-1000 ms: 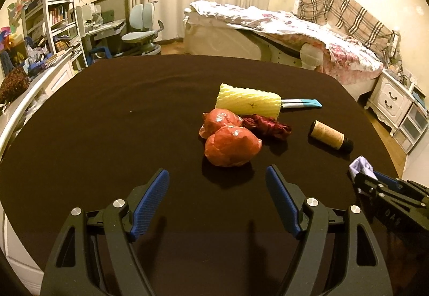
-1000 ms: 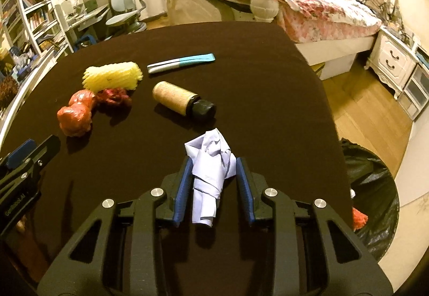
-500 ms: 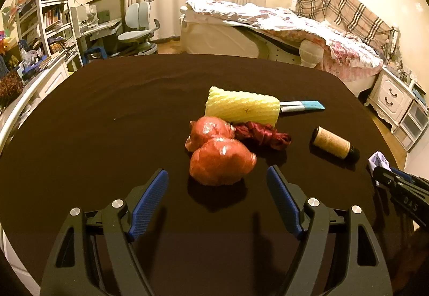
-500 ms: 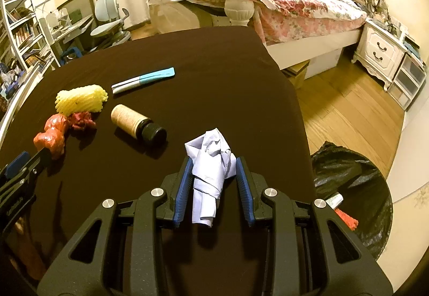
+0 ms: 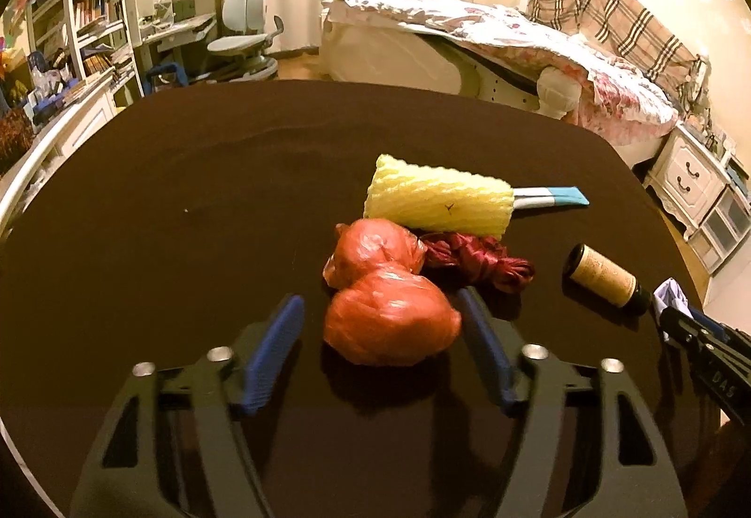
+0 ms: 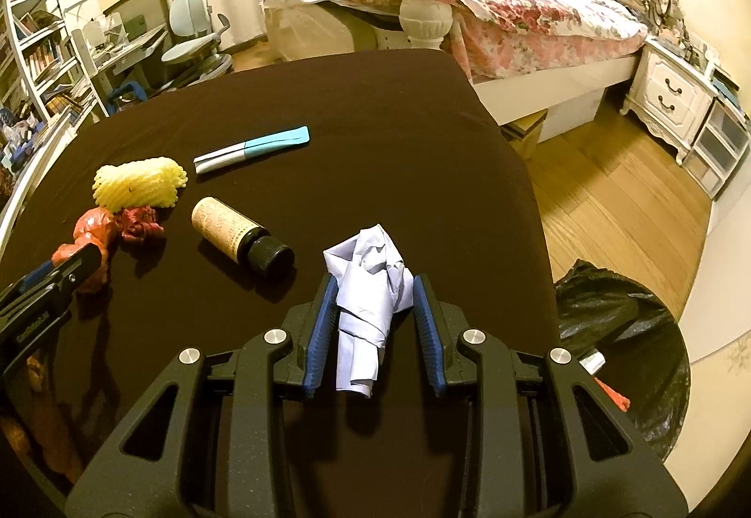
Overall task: Collect trash
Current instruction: 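Grasp the orange plastic bags with the left tool while the right tool holds the cloth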
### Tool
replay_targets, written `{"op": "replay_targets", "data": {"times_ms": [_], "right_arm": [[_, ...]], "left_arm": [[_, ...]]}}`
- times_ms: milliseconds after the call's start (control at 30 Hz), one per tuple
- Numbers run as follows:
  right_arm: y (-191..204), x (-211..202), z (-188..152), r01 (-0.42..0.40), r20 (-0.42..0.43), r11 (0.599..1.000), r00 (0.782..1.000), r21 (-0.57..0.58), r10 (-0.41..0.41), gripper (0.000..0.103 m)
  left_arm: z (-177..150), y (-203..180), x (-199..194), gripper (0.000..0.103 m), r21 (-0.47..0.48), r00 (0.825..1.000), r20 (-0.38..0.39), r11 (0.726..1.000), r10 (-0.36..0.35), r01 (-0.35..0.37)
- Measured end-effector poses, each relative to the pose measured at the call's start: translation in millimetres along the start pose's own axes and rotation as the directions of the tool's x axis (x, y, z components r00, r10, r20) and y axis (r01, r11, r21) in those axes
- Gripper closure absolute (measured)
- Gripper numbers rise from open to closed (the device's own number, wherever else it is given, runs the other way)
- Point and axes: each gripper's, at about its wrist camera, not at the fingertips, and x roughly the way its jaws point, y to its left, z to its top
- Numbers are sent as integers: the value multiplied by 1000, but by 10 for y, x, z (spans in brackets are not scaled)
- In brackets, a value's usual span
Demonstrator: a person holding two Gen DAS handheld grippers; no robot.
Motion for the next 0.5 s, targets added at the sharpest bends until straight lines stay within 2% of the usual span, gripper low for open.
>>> {"op": "replay_targets", "data": {"times_ms": [100, 500], "right_arm": [[0, 0, 2, 0, 0, 1000, 1000, 0, 0, 70], [39, -110, -105, -14, 7, 1000, 1000, 2, 14, 71]], "left_arm": [[-11, 13, 19, 53, 0, 1000, -15, 1000, -16, 16], [-118, 47, -144, 56, -3, 999, 3, 999, -35, 35]]}}
